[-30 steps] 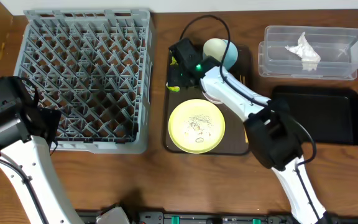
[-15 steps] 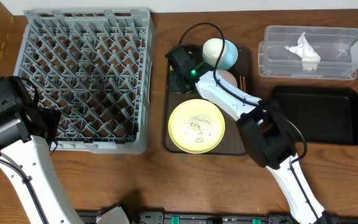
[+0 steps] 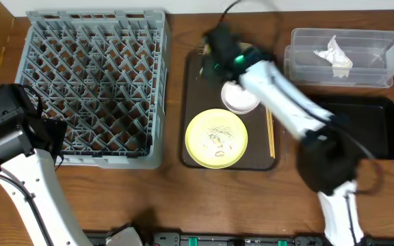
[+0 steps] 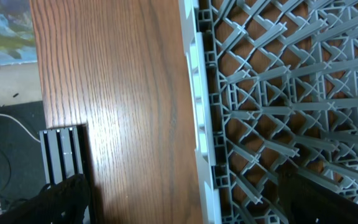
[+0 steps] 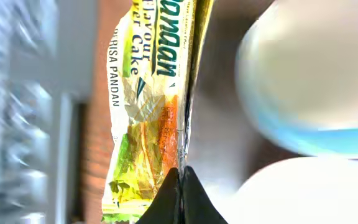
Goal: Sort waste into correct bins and load items into the dishwasher
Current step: 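Carry the wrapper right and drop it into the clear bin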
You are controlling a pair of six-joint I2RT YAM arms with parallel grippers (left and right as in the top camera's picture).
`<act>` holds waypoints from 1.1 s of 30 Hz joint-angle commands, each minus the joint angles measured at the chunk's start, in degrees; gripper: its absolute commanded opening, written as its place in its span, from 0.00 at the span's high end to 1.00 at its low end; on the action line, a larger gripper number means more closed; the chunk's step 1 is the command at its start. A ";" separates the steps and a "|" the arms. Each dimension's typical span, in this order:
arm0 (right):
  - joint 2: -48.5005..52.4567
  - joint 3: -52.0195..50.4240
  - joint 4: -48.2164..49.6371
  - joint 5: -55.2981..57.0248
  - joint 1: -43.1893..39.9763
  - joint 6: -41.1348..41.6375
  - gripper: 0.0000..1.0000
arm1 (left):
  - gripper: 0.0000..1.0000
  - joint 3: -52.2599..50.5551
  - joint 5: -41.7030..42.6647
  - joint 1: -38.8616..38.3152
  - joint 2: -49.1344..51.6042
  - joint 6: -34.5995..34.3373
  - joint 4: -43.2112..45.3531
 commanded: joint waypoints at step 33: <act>-8.28 0.63 -12.98 -6.03 -35.74 0.98 0.05 | 0.02 0.57 -0.55 0.26 -0.39 -0.33 -0.13</act>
